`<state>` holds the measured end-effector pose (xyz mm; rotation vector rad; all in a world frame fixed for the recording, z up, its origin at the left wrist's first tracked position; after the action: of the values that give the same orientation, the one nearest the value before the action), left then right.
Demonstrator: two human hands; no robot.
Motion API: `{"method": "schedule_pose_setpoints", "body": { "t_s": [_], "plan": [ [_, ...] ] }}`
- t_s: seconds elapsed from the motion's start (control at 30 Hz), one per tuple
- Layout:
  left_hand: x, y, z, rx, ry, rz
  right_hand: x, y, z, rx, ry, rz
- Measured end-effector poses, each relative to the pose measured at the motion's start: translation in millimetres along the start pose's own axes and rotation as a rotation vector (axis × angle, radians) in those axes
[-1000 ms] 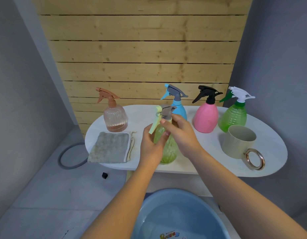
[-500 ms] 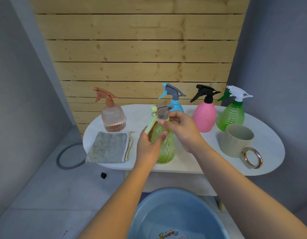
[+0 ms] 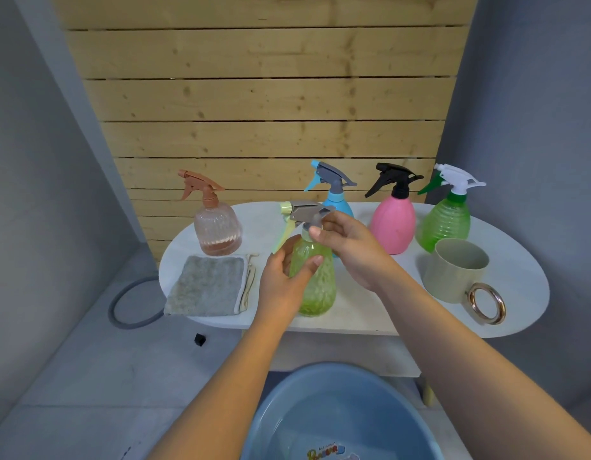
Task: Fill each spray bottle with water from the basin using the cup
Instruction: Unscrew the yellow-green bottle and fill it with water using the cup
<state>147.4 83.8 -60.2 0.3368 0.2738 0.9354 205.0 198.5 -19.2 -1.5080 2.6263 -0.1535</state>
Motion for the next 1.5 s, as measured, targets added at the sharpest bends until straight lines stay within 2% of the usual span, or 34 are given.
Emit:
{"method": "schedule_pose_setpoints", "body": {
  "t_s": [0.07,0.37,0.53,0.7,0.83,0.93,1.0,1.07,1.13,1.27,1.5],
  "plan": [
    [-0.8,0.4,-0.4,0.000,0.005,0.005,1.2,-2.5,-2.1,-0.024,-0.042,-0.043],
    [-3.7,0.6,3.2,0.003,-0.024,-0.003,7.2,-6.5,-7.1,-0.137,-0.088,0.152],
    [-2.8,1.9,5.2,0.013,-0.034,-0.025,4.3,-6.7,-2.7,-0.085,-0.096,0.002],
    [-3.7,1.9,2.7,0.020,-0.021,-0.009,6.6,-7.3,-2.5,-0.062,0.011,0.066],
    [-5.9,-0.2,-3.6,-0.017,-0.012,-0.084,0.5,-8.1,3.9,0.016,-0.032,-0.084],
    [-11.6,-7.2,-14.1,-0.068,0.074,-0.186,-13.1,-8.0,26.3,0.167,-0.127,-0.102],
    [-17.1,-10.0,-20.2,-0.133,0.079,-0.161,-18.6,-13.9,41.1,0.275,-0.136,-0.134],
    [-17.6,-8.7,-21.6,-0.144,0.006,-0.112,-16.8,-18.9,48.6,0.301,-0.073,-0.155],
    [-16.9,-1.9,-20.9,-0.145,-0.067,-0.070,-11.1,-15.9,47.0,0.272,-0.027,-0.098],
    [-27.1,22.8,-24.0,-0.137,-0.135,-0.046,5.6,3.4,32.2,0.247,0.041,0.119],
    [-42.6,81.4,-34.9,-0.082,-0.159,-0.033,35.6,66.0,12.6,0.177,0.034,0.182]
  ]
}}
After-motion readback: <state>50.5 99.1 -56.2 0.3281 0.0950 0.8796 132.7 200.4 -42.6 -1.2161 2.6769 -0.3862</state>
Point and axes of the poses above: each hand's wrist, its own y-axis towards the middle knuckle, its own x-axis out of the palm, z = x × y, the point moved 4 cm from there along y, towards the middle knuckle, and after that the axes turned 14 degrees about x, right-handed, at the moved point
